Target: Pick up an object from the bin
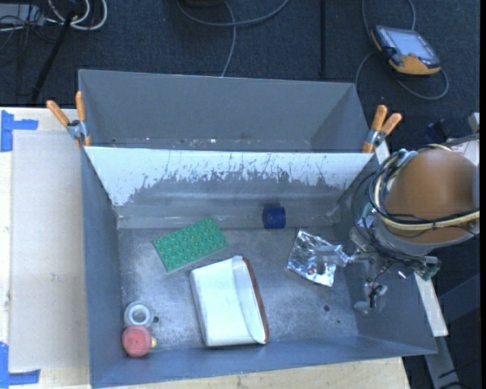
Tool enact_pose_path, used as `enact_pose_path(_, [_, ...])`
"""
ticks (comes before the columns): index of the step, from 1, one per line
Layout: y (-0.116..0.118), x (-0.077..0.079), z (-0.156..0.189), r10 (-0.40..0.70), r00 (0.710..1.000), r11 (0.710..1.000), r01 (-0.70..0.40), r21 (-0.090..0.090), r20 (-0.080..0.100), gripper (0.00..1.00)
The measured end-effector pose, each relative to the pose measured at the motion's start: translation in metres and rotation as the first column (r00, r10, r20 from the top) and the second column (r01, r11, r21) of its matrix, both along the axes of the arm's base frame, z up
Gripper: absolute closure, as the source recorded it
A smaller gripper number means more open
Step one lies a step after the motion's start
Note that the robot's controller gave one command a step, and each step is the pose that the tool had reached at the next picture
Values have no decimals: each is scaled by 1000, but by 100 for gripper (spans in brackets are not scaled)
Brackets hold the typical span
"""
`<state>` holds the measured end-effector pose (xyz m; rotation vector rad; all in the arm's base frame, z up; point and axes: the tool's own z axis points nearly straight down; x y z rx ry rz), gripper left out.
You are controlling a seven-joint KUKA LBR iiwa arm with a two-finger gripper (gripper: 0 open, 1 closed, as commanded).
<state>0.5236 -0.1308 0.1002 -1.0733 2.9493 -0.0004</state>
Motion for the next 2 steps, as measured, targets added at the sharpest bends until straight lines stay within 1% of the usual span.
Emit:
enact_pose_path(1, [6, 40, 11, -159, 987, 987, 159, 1, 1, 0])
enact_pose_path(2, [-6, 45, -33, -115, 993, 993, 115, 1, -5, 0])
